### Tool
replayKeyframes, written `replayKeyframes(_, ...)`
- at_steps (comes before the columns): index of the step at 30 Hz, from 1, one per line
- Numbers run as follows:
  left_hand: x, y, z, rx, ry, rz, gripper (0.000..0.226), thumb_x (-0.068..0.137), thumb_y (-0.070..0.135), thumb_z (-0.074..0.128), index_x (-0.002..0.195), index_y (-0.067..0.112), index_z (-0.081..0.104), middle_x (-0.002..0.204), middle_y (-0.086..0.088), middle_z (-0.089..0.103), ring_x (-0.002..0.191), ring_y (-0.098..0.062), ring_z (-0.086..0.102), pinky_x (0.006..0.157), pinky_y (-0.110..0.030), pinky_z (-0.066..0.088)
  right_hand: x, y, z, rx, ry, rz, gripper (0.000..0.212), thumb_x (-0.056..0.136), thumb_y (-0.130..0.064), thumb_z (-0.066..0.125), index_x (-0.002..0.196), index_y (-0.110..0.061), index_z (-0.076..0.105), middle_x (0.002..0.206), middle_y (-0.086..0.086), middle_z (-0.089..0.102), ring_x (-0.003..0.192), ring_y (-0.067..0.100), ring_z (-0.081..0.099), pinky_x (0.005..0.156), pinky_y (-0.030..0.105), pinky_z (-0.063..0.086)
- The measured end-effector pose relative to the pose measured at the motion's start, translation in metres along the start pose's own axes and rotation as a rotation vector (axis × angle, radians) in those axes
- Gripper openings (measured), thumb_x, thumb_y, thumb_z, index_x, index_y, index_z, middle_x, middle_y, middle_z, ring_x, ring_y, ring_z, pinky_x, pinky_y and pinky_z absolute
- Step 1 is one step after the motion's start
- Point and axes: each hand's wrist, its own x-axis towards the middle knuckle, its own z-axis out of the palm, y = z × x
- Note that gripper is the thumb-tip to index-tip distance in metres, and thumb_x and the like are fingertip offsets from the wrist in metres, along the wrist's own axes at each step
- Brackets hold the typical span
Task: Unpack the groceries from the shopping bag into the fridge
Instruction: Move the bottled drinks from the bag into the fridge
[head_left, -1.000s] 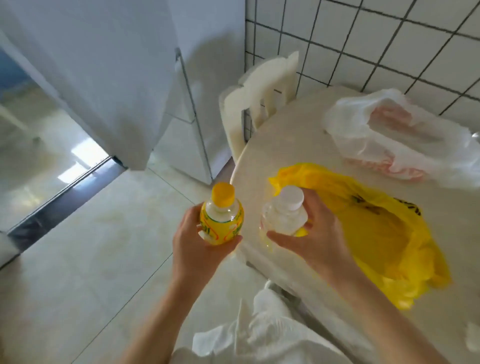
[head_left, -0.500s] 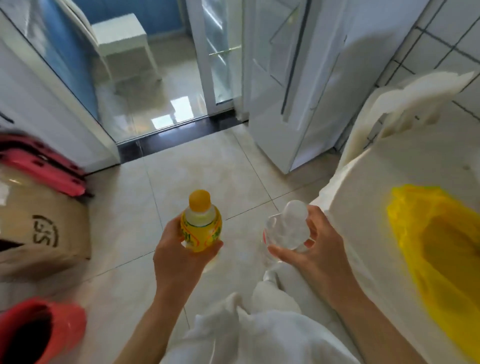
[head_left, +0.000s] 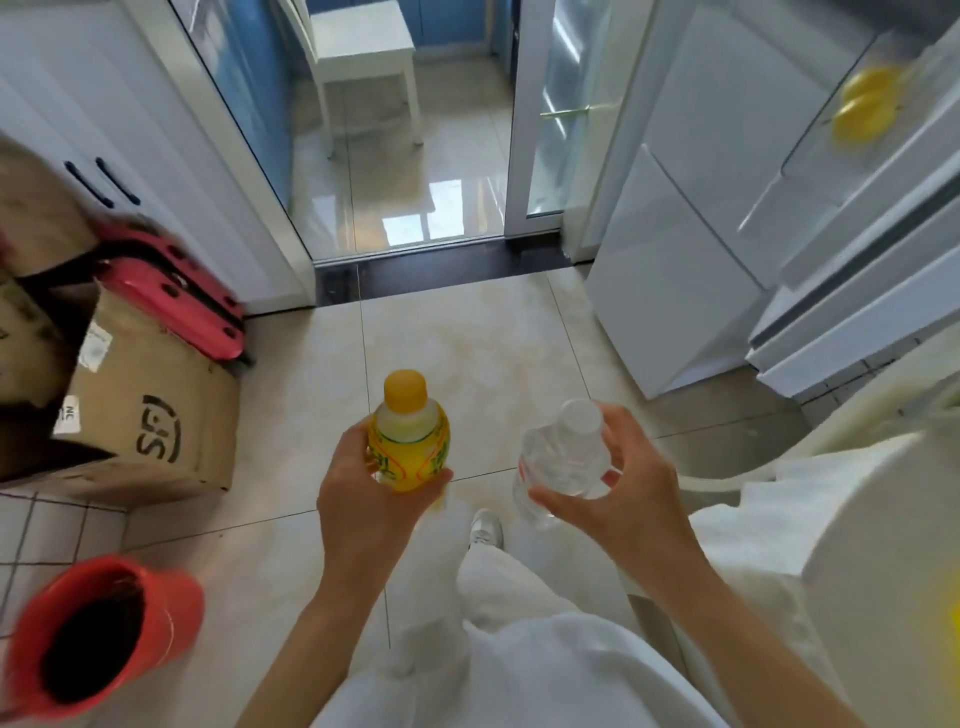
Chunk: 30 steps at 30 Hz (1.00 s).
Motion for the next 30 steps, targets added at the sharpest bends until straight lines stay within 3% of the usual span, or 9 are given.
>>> replayKeyframes(5, 0.075, 0.017, 0.014, 0.002, -0.02, 0.014, 0.072, 0.054, 0.023, 0.093, 0.117, 0.021, 0.058, 0.1, 0.009, 0.065, 0.088, -0.01, 0.061, 0.07, -0.013, 0.044, 0.075, -0.021, 0.011, -0.027, -0.035, -0.029, 0.076, 0.054, -0.034, 0.091, 0.116, -0.042, 0.047, 0.106, -0.02, 0.061, 0.099, 0.003, 0.06, 0.083, 0.015, 0.05)
replayKeyframes(13, 0.166, 0.038, 0.037, -0.003, -0.042, 0.026, 0.073, 0.054, 0.023, 0.093, 0.118, 0.022, 0.057, 0.103, 0.008, 0.065, 0.09, -0.012, 0.062, 0.071, -0.012, 0.043, 0.177, -0.04, 0.023, -0.04, -0.008, -0.032, 0.079, 0.054, -0.035, 0.091, 0.121, -0.034, 0.048, 0.108, -0.02, 0.06, 0.099, 0.004, 0.059, 0.085, 0.018, 0.052)
replayKeyframes(17, 0.218, 0.049, 0.056, 0.003, -0.101, 0.056, 0.074, 0.053, 0.024, 0.093, 0.118, 0.022, 0.058, 0.104, 0.008, 0.065, 0.09, -0.009, 0.06, 0.071, -0.007, 0.041, 0.224, -0.047, 0.032, -0.077, 0.062, -0.044, 0.078, 0.054, -0.032, 0.091, 0.12, -0.03, 0.049, 0.104, -0.016, 0.061, 0.091, 0.003, 0.058, 0.081, 0.009, 0.049)
replayKeyframes(20, 0.265, 0.061, 0.074, 0.004, -0.154, 0.089, 0.072, 0.053, 0.024, 0.093, 0.116, 0.022, 0.059, 0.103, 0.007, 0.066, 0.09, -0.011, 0.061, 0.07, -0.004, 0.04, 0.265, -0.05, 0.038, -0.082, 0.12, -0.045, 0.075, 0.054, -0.034, 0.09, 0.117, -0.032, 0.049, 0.101, -0.022, 0.06, 0.095, 0.0, 0.054, 0.078, 0.008, 0.049)
replayKeyframes(26, 0.382, 0.097, 0.113, 0.024, -0.284, 0.264, 0.071, 0.051, 0.024, 0.094, 0.113, 0.021, 0.058, 0.105, 0.005, 0.066, 0.092, -0.014, 0.061, 0.075, -0.014, 0.045, 0.359, -0.058, 0.042, -0.051, 0.232, 0.032, 0.077, 0.057, -0.04, 0.089, 0.121, -0.034, 0.047, 0.105, -0.03, 0.055, 0.1, -0.004, 0.055, 0.081, 0.014, 0.05)
replayKeyframes(30, 0.458, 0.123, 0.136, 0.053, -0.386, 0.384, 0.075, 0.05, 0.027, 0.095, 0.116, 0.024, 0.058, 0.107, 0.006, 0.065, 0.096, -0.017, 0.062, 0.083, -0.038, 0.054, 0.417, -0.074, 0.039, 0.033, 0.343, 0.126, 0.071, 0.058, -0.034, 0.089, 0.115, -0.04, 0.048, 0.099, -0.029, 0.06, 0.094, -0.008, 0.057, 0.074, 0.006, 0.047)
